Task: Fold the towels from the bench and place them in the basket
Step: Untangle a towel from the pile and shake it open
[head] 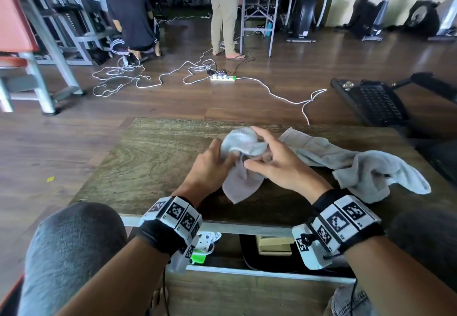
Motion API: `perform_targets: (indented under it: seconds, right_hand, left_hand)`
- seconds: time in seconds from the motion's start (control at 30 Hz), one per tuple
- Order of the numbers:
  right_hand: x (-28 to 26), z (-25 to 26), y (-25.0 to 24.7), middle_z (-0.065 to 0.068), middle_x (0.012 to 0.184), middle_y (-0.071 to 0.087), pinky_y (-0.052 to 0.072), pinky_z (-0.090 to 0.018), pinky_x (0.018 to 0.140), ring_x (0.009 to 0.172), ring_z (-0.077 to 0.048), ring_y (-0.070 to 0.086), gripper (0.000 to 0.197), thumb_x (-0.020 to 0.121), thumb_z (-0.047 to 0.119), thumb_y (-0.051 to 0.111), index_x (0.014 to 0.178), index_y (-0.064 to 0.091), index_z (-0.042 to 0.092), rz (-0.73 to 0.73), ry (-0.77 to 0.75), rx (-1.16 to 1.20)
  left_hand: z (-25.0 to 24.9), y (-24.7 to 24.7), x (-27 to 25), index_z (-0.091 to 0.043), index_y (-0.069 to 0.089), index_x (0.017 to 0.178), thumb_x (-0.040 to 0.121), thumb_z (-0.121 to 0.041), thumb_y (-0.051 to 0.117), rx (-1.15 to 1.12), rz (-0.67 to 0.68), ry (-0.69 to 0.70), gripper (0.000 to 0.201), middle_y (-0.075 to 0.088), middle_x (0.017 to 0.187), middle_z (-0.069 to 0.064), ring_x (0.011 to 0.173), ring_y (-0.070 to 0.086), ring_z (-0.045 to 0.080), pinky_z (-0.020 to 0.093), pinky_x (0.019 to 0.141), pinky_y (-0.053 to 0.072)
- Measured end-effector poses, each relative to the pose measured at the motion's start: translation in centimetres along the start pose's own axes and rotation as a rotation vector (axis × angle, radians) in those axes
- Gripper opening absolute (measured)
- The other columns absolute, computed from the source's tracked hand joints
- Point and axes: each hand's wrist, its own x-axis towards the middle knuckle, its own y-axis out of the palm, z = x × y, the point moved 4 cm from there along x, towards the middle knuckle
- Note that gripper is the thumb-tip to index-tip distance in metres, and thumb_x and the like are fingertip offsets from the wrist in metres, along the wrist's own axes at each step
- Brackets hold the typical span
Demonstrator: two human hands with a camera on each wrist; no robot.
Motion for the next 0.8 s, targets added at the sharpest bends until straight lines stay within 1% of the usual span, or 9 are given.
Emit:
perform_targets:
  seconds: [0.07, 0.13, 0.23, 0.37, 0.47, 0.53, 0.6, 0.7, 0.8]
  right_hand:
    - [-0.1, 0.3, -0.1, 0.01, 0.091, 0.064, 0.047, -0.02, 0.069, 0.075, 0.001, 0.06, 0.037, 0.087, 0.027, 0.074, 0.12, 0.057, 0.025, -0.048, -0.068, -0.059]
    - [-0.1, 0.2, -0.6, 0.009, 0.075, 0.057, 0.038, -0.023, 0.06, 0.062, -0.002, 0.051, 0.008, 0.092, 0.021, 0.067, 0.093, 0.06, 0.018, -0.148, -0.101, -0.157]
    - [-0.1, -0.9, -1.8, 0.007, 0.059, 0.051, 0.033, -0.025, 0.051, 0.052, -0.008, 0.048, 0.034, 0.097, 0.035, 0.059, 0.069, 0.055, 0.015, -0.308, -0.044, -0.223]
    - [-0.6, -1.5, -2.7, 0.005, 0.043, 0.039, 0.026, -0.025, 0.043, 0.04, -0.011, 0.043, 0.056, 0.099, 0.042, 0.051, 0.051, 0.044, 0.015, -0.412, 0.068, -0.262]
    - [-0.9, -1.4, -2.7, 0.0, 0.056, 0.052, 0.034, -0.029, 0.051, 0.057, -0.024, 0.056, 0.047, 0.1, 0.047, 0.048, 0.065, 0.053, 0.015, -0.402, 0.108, -0.234]
    - [-1.2, -0.7, -2.5, 0.002, 0.081, 0.055, 0.037, -0.03, 0.065, 0.077, -0.019, 0.054, 0.037, 0.1, 0.047, 0.05, 0.104, 0.06, 0.012, -0.374, 0.119, -0.205]
    - [-1.4, 0.0, -2.1, 0.003, 0.095, 0.053, 0.036, -0.027, 0.069, 0.088, -0.015, 0.053, 0.046, 0.098, 0.044, 0.055, 0.127, 0.049, 0.008, -0.313, 0.084, -0.154]
    - [-1.4, 0.4, -1.5, 0.003, 0.11, 0.054, 0.04, -0.028, 0.077, 0.1, -0.014, 0.053, 0.05, 0.095, 0.037, 0.064, 0.134, 0.044, 0.013, -0.239, 0.014, -0.204]
    - [-1.2, 0.4, -1.4, 0.005, 0.108, 0.063, 0.042, -0.027, 0.074, 0.097, -0.014, 0.06, 0.023, 0.096, 0.021, 0.063, 0.117, 0.057, 0.022, -0.225, -0.052, -0.217]
  left_hand:
    - [-0.1, 0.8, -0.2, -0.022, 0.045, 0.112, 0.084, -0.048, 0.067, 0.011, 0.117, 0.001, 0.043, 0.068, 0.101, 0.002, 0.09, 0.066, 0.022, 0.044, 0.078, 0.055]
    - [-0.2, 1.3, -0.4, -0.023, 0.033, 0.108, 0.077, -0.038, 0.075, 0.073, 0.175, 0.038, 0.055, 0.065, 0.098, 0.002, 0.086, 0.066, 0.023, 0.043, 0.074, 0.055]
    - [0.0, 1.4, -0.4, -0.028, 0.023, 0.105, 0.072, -0.019, 0.067, 0.198, 0.144, 0.101, 0.055, 0.059, 0.096, 0.008, 0.084, 0.063, 0.034, 0.047, 0.07, 0.052]
    - [0.2, 0.0, 0.1, -0.02, 0.037, 0.106, 0.072, -0.023, 0.058, 0.232, -0.074, 0.124, 0.04, 0.049, 0.102, 0.008, 0.091, 0.052, 0.032, 0.048, 0.076, 0.05]
    - [0.3, -0.6, 0.3, -0.017, 0.06, 0.103, 0.076, -0.037, 0.053, 0.28, -0.192, 0.129, 0.034, 0.054, 0.106, 0.009, 0.099, 0.052, 0.032, 0.048, 0.083, 0.05]
    - [0.3, -0.6, 0.3, -0.019, 0.066, 0.101, 0.075, -0.041, 0.046, 0.257, -0.216, 0.166, 0.039, 0.061, 0.104, 0.009, 0.099, 0.055, 0.031, 0.048, 0.083, 0.051]
    - [0.3, -0.4, 0.3, -0.019, 0.067, 0.096, 0.078, -0.038, 0.05, 0.209, -0.213, 0.206, 0.031, 0.066, 0.097, 0.004, 0.091, 0.061, 0.027, 0.045, 0.077, 0.054]
    - [0.3, 0.0, 0.2, -0.019, 0.065, 0.095, 0.082, -0.028, 0.062, 0.143, -0.176, 0.213, 0.016, 0.07, 0.086, -0.002, 0.075, 0.066, 0.02, 0.037, 0.069, 0.055]
    - [-0.2, 0.4, -0.3, -0.024, 0.059, 0.112, 0.085, -0.027, 0.068, 0.067, -0.039, 0.217, 0.029, 0.068, 0.095, -0.006, 0.077, 0.065, 0.009, 0.027, 0.07, 0.054]
